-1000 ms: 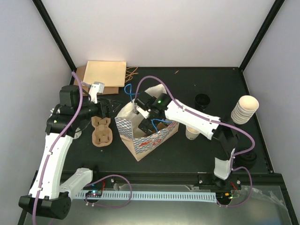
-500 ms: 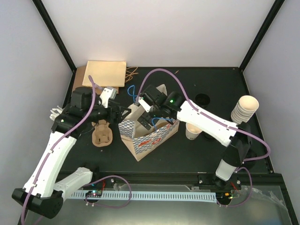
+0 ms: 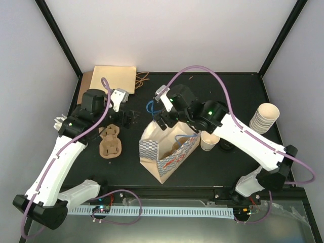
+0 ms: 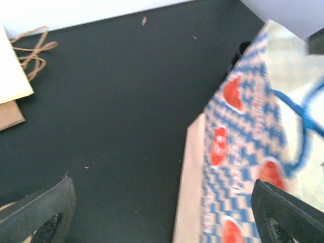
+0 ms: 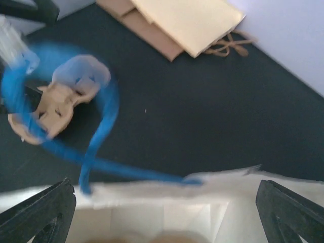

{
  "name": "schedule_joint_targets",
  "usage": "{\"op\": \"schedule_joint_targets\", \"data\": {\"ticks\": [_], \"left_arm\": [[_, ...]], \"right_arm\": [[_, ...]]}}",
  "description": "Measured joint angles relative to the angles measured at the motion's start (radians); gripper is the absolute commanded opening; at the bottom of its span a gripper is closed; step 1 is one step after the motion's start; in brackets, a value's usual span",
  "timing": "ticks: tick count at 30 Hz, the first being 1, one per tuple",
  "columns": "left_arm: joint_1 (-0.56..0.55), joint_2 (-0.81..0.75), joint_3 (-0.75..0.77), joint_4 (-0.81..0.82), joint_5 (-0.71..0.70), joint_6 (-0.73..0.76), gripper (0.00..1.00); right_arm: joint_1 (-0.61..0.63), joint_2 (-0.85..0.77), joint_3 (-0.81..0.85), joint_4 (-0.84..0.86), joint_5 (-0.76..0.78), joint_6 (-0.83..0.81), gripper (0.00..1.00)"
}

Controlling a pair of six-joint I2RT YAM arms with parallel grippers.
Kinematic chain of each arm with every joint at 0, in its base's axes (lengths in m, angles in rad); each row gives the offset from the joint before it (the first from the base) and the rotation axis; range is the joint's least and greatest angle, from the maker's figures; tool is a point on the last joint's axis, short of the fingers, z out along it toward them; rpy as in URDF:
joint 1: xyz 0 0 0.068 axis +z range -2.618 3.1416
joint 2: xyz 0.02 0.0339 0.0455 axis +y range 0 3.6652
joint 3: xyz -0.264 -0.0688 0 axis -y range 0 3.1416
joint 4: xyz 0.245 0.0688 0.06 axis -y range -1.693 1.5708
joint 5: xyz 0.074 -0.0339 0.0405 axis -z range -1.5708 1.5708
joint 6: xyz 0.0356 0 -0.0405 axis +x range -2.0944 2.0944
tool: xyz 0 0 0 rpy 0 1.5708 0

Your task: Pack the takeout coffee

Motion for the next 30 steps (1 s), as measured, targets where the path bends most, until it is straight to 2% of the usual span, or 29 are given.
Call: {"op": "schedule_joint_targets", "data": {"ticks": [7,10,30], "left_arm": [[0.000,-0.085,0.000,0.019,-0.126,-0.027,0.99],[0.000,-0.109,0.000,0.031,-0.127,-0.031,0.99],[-0.032,-0.016,-0.016,0.055,0.073,-0.001,0.97]], "right_arm": [[0.001,-0.108,0.003,0.054,0.154,0.076,1.00],[0.000,-0.136,0.004,0.078,0.191,0.089,1.00],[0.001,-0.271,-0.211,0.373,0.328,0.023,1.00]]}}
